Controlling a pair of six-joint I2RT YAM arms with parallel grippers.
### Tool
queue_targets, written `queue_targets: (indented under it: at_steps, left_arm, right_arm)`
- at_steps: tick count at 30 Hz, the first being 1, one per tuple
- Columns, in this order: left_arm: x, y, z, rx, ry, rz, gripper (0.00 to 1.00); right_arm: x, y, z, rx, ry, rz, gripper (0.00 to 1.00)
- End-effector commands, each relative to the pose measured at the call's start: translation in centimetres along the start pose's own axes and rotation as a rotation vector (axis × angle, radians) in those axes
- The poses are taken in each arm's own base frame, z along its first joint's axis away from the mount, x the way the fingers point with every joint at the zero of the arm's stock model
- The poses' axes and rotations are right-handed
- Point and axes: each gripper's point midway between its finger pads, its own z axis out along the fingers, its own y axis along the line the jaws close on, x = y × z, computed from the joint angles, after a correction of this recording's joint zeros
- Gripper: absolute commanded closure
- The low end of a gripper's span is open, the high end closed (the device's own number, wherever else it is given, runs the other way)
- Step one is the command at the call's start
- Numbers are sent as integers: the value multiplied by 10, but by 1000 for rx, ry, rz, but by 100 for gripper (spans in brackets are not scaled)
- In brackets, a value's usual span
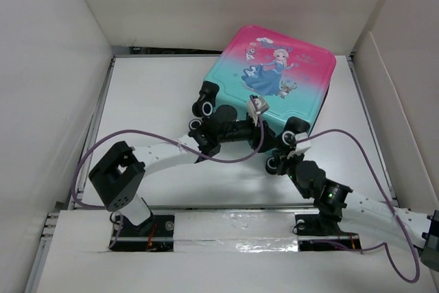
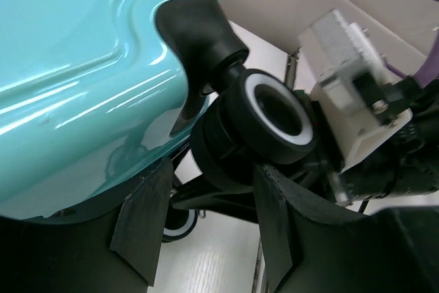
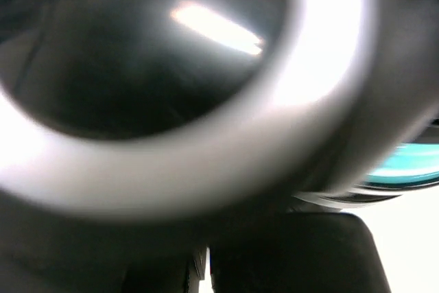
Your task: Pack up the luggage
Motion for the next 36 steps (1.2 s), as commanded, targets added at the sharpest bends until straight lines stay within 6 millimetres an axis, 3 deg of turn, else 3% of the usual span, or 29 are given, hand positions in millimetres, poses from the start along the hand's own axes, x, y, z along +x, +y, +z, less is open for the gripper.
queue_targets:
  at_steps: [1,5,6,7,8,11,14,16,17,18,19,20,23,25,27,28,29,31,32,36]
  left_arm:
    - [-22,-39,20,131,-17,33,54]
    - [-47,-44,51,173,-47,19,54]
    - [-49,-44,58,181,-38,13,55]
    - [-55,-47,63,199,-39,8,56]
    - [-63,-47,74,213,-50,3,56]
    - [-79,-48,85,240,-65,-35,55]
    - [-90,-47,77,222,-71,-41,48]
    - [-97,-32,63,159,-90,-30,35]
    - [-101,-21,40,110,-112,-34,30]
    - [-106,-13,27,70,-140,-33,17]
    - [-109,3,14,-4,-177,-42,13]
    - [-114,20,-16,-74,-228,-58,11]
    - [-122,41,-68,-183,-335,-78,9]
    - [-132,67,-101,-316,-414,-82,13]
    - [-126,75,-132,-425,-442,-75,18]
    - [-125,91,-148,-544,-476,-76,21]
    - [-110,98,-164,-628,-454,-93,21]
    - [-97,125,-192,-809,-452,-93,17]
    - [-78,137,-198,-873,-391,-111,17]
    - [-44,150,-206,-959,-279,-142,15]
  right_arm:
    - [-48,27,1,-102,-144,124,100]
    - [-53,45,11,-163,-183,141,100]
    - [-39,54,17,-182,-135,117,100]
    - [-38,60,20,-195,-129,118,100]
    - [-46,72,20,-229,-161,137,100]
    - [-41,70,28,-181,-153,154,100]
    - [-46,60,31,-125,-190,177,100]
    - [-45,47,28,-71,-215,181,100]
    - [-41,42,27,-55,-204,174,100]
    - [-41,40,26,-47,-201,174,100]
    - [-44,32,27,-27,-205,178,100]
    - [-45,29,26,-20,-205,177,100]
    - [-50,17,26,10,-213,162,100]
    - [-50,17,26,4,-205,151,100]
    - [-50,12,25,15,-205,147,100]
    - [-49,9,26,22,-204,145,100]
    - [-48,9,25,16,-201,143,100]
    - [-49,7,24,13,-202,141,100]
    - [-48,5,24,19,-199,137,100]
    - [-49,9,22,-16,-197,140,100]
